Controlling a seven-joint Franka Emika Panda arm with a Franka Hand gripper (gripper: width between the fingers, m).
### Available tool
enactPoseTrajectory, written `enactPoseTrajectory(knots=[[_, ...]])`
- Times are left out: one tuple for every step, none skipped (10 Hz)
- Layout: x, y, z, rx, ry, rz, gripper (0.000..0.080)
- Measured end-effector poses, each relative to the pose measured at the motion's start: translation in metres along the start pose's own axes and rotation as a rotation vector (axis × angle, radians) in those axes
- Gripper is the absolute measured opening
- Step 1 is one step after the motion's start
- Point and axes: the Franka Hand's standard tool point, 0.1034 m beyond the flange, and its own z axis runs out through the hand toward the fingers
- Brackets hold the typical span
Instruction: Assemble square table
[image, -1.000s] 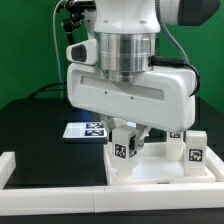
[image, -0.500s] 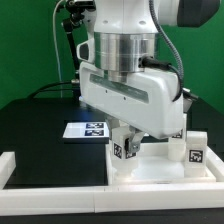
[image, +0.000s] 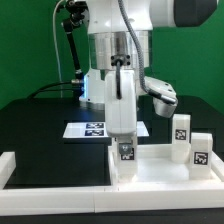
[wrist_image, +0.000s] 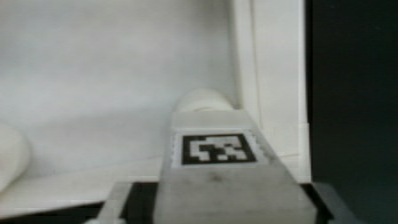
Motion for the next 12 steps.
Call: enactPoseTrajectory(knots=[[-0.0017,0.0011,-0.0001,0.007,0.000,0.060,0.0288],[-0.0012,0.0012,0.0002,0.006,0.000,0.057,0.0359],[-0.0010,0.0015,0.0008,0.005,0.001,0.045,0.0359],[-0.0009,0.0015,0.0007,0.005,0.002,0.002,0.0547],[-0.0006,0.0011,0.0000,0.002,0.014,-0.160,0.0547],[-0.0032,0.0014,-0.0015,-0.010,0.043,-0.333,0.0628],[-0.0059,0.0016,-0.0030,-0.016,0.061,-0.481,0.0645],[-0.0031,0.0013,-0.0020,-0.018,0.061,-0.538,0.0648],[-0.0020,0.0012,-0.0018,-0.021,0.062,-0.600,0.0648],[-0.0013,0.0010,-0.0018,-0.026,0.064,-0.732,0.0649],[-0.0015,0.0006,-0.0019,-0.028,0.069,-0.816,0.0649],[-0.0066,-0.0021,-0.0017,-0.017,0.105,-1.036,0.0649]])
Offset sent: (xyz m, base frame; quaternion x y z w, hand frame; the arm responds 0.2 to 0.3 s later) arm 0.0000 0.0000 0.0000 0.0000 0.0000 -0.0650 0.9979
